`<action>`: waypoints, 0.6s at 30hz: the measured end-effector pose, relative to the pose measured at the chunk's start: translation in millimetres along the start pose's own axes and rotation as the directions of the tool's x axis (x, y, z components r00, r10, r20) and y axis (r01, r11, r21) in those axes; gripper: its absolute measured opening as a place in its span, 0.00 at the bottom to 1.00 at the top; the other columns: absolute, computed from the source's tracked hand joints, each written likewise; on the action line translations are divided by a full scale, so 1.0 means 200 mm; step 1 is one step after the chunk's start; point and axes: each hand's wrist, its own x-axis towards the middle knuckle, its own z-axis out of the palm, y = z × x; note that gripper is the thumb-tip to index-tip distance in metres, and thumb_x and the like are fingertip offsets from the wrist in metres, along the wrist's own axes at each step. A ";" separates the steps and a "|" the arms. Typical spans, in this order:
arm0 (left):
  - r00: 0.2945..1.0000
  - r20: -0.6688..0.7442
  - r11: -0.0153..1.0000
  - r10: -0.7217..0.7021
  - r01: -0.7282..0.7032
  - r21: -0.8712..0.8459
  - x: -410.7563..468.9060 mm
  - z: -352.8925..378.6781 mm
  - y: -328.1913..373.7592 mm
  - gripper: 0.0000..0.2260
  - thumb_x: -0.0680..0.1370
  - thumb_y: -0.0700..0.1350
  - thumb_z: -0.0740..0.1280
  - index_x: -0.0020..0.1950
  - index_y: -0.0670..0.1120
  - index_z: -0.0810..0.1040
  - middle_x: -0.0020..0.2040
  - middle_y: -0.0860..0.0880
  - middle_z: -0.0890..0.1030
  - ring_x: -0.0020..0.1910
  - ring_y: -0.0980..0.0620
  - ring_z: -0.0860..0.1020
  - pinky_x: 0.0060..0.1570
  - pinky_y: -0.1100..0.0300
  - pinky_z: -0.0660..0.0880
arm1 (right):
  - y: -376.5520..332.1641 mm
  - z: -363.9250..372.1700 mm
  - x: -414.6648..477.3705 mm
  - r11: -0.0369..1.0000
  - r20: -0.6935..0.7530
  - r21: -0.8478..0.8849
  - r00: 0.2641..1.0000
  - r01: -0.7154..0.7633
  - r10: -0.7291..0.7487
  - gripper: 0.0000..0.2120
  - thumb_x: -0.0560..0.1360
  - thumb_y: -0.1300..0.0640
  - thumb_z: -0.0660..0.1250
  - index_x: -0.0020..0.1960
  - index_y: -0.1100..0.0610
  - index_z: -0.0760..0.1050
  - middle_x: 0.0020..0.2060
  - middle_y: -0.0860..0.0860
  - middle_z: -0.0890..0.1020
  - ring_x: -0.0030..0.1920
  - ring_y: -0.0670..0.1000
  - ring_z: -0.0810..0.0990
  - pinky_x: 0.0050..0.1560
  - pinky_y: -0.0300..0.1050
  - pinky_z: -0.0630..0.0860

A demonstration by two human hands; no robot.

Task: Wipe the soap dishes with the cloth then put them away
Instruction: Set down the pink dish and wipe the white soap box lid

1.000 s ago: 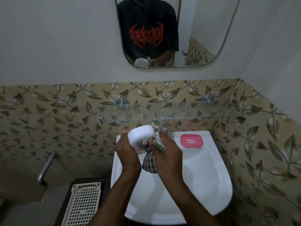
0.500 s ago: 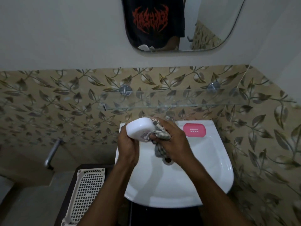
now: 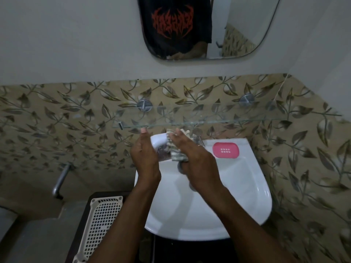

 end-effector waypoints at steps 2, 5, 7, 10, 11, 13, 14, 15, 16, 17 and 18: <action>0.999 -0.030 0.999 0.015 -0.016 -0.028 0.01 -0.01 0.00 0.17 0.81 0.50 0.63 0.32 0.48 0.73 0.25 0.56 0.75 0.29 0.55 0.74 0.33 0.61 0.71 | 0.06 -0.02 0.00 0.959 -0.024 0.155 0.969 -0.238 0.244 0.37 0.69 0.73 0.66 0.72 0.45 0.68 0.67 0.46 0.76 0.61 0.46 0.78 0.58 0.34 0.74; 0.991 -0.018 0.990 0.131 -0.130 0.051 -0.01 -0.01 -0.02 0.18 0.81 0.50 0.62 0.32 0.48 0.69 0.31 0.47 0.70 0.33 0.50 0.70 0.36 0.57 0.68 | 0.00 -0.01 0.00 0.964 -0.049 0.130 0.970 -0.231 0.239 0.36 0.71 0.72 0.68 0.73 0.47 0.66 0.68 0.47 0.75 0.61 0.39 0.73 0.62 0.27 0.68; 0.984 0.031 0.981 0.177 -0.179 0.077 -0.03 -0.01 -0.03 0.19 0.82 0.48 0.61 0.31 0.48 0.68 0.28 0.49 0.71 0.30 0.51 0.70 0.33 0.58 0.68 | -0.08 0.02 -0.03 0.998 -0.041 0.061 0.999 -0.014 0.017 0.38 0.67 0.73 0.71 0.73 0.51 0.67 0.71 0.48 0.72 0.62 0.42 0.75 0.61 0.27 0.67; 0.987 0.043 0.988 0.153 -0.153 0.018 -0.03 -0.01 -0.04 0.20 0.82 0.48 0.61 0.30 0.48 0.72 0.25 0.55 0.75 0.27 0.55 0.74 0.32 0.60 0.73 | -0.10 0.04 -0.04 0.997 0.006 0.005 0.997 0.082 -0.082 0.42 0.66 0.69 0.74 0.74 0.48 0.65 0.73 0.45 0.68 0.58 0.47 0.80 0.55 0.37 0.76; 0.990 0.030 0.990 0.137 -0.138 0.009 -0.03 -0.02 -0.03 0.19 0.82 0.49 0.61 0.30 0.48 0.73 0.25 0.55 0.76 0.29 0.54 0.75 0.33 0.58 0.74 | -0.07 0.04 -0.03 0.999 -0.016 0.017 0.999 0.046 -0.046 0.43 0.66 0.69 0.74 0.75 0.47 0.63 0.73 0.43 0.67 0.59 0.45 0.79 0.54 0.38 0.77; 0.993 0.006 0.993 0.118 -0.118 -0.013 -0.04 -0.02 -0.02 0.18 0.81 0.49 0.62 0.31 0.50 0.72 0.26 0.55 0.75 0.30 0.55 0.75 0.36 0.55 0.73 | -0.02 0.02 -0.03 0.993 -0.063 0.089 0.994 -0.082 0.088 0.42 0.67 0.70 0.73 0.74 0.44 0.62 0.72 0.39 0.67 0.64 0.38 0.72 0.61 0.41 0.76; 0.992 -0.005 0.992 0.124 -0.124 -0.025 -0.04 -0.03 -0.02 0.18 0.81 0.48 0.62 0.31 0.50 0.71 0.28 0.54 0.74 0.31 0.55 0.74 0.37 0.54 0.71 | 0.01 0.01 -0.02 0.975 -0.066 0.145 0.982 -0.168 0.179 0.41 0.69 0.70 0.71 0.74 0.42 0.62 0.70 0.38 0.67 0.65 0.37 0.70 0.65 0.43 0.74; 0.992 -0.010 0.991 0.128 -0.128 -0.034 -0.05 -0.02 -0.02 0.17 0.81 0.48 0.62 0.32 0.49 0.71 0.30 0.52 0.73 0.32 0.54 0.73 0.38 0.54 0.70 | 0.02 0.00 -0.02 0.955 -0.061 0.182 0.967 -0.234 0.248 0.40 0.70 0.71 0.69 0.73 0.41 0.61 0.69 0.38 0.69 0.66 0.37 0.70 0.67 0.44 0.72; 0.991 -0.011 0.991 0.131 -0.132 -0.037 -0.05 -0.03 -0.02 0.17 0.81 0.48 0.62 0.32 0.49 0.71 0.31 0.51 0.72 0.33 0.53 0.73 0.38 0.55 0.70 | 0.01 -0.01 -0.01 0.948 -0.058 0.189 0.961 -0.256 0.271 0.39 0.71 0.71 0.69 0.73 0.41 0.62 0.68 0.38 0.70 0.66 0.40 0.71 0.67 0.45 0.72; 0.990 -0.009 0.990 0.139 -0.139 -0.030 -0.05 -0.03 -0.02 0.17 0.81 0.48 0.62 0.32 0.49 0.71 0.31 0.51 0.72 0.32 0.55 0.73 0.37 0.57 0.70 | -0.01 -0.01 -0.01 0.962 -0.063 0.156 0.969 -0.226 0.238 0.39 0.71 0.71 0.69 0.73 0.43 0.63 0.69 0.39 0.69 0.65 0.42 0.73 0.66 0.45 0.73; 0.987 -0.001 0.987 0.160 -0.160 -0.015 -0.05 -0.03 -0.02 0.18 0.82 0.47 0.61 0.31 0.49 0.70 0.29 0.54 0.72 0.30 0.57 0.72 0.35 0.60 0.70 | -0.03 -0.01 -0.01 0.984 -0.073 0.102 0.985 -0.149 0.157 0.38 0.70 0.70 0.70 0.73 0.45 0.64 0.70 0.41 0.69 0.64 0.45 0.75 0.63 0.45 0.76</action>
